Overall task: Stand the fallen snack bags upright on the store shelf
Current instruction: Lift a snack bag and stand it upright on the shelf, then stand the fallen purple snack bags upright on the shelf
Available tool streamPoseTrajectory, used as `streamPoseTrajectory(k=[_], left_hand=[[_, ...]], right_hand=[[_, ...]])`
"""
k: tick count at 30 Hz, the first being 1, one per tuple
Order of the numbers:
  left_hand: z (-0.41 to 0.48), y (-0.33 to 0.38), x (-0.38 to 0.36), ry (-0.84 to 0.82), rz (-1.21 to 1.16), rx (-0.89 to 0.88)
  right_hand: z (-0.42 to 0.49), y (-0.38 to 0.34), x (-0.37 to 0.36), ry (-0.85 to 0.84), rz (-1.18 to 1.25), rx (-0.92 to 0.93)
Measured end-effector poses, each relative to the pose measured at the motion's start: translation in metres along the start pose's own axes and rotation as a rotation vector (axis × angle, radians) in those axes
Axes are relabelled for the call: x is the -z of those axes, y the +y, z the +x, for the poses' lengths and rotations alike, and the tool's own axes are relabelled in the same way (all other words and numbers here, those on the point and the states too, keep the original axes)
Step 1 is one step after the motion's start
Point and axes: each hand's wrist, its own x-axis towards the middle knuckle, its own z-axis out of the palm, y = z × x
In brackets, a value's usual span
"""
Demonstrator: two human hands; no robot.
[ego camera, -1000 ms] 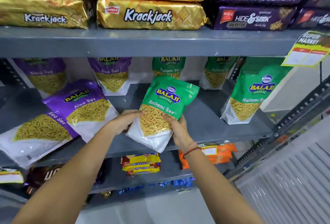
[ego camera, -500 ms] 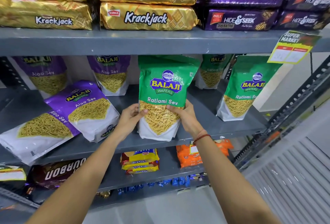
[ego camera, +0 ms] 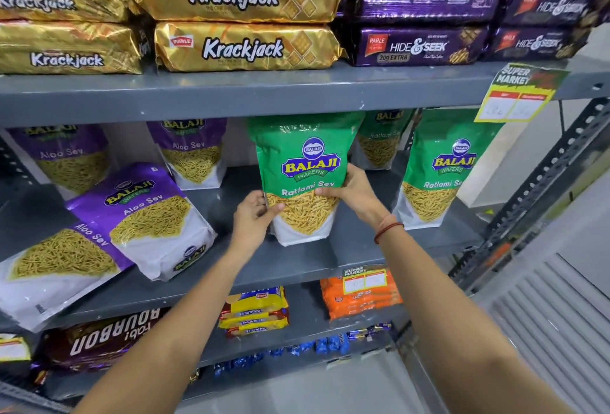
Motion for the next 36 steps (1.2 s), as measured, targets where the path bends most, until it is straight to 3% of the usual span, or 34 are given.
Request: streamPoseTrajectory(k=[9,17,19,21,23,25,27,32,36], left_hand=[[0.013,-0.018,-0.065,0.012,0.089,0.056],[0.018,-0.02,-0.066,-0.05,0.169,0.08],[0.015,-0.018,-0.058,-0.052,0.188,0.087],[0.011,-0.016,-0.045,-0.016,0.197,0.081],[0.006,-0.011,-0.026,0.07,0.193,0.052],[0.002,-0.004,0.002,0.191,0.188,0.015],[-0.002,0.001,0.034,0.324,0.182,-0.018],[-0.016,0.012,0.121,0.715,0.313,-0.071],[-0.031,0.006,0.168,0.864,0.485,0.205]], right_hand=[[0.011,0.019,0.055,0.072,-0.161,-0.054],[-0.001,0.032,0.058,0.124,-0.067,-0.056],[-0.015,0.037,0.048,0.236,0.005,-0.002],[-0.031,0.043,0.029,0.468,0.037,0.064],[-0.045,0.048,0.004,0.705,0.022,0.165],[-0.058,0.052,-0.027,0.815,-0.059,0.274],[-0.063,0.054,-0.063,0.757,-0.123,0.307],[-0.039,0.039,-0.152,0.258,-0.216,0.245],[-0.004,0.031,-0.206,-0.139,-0.357,-0.055]])
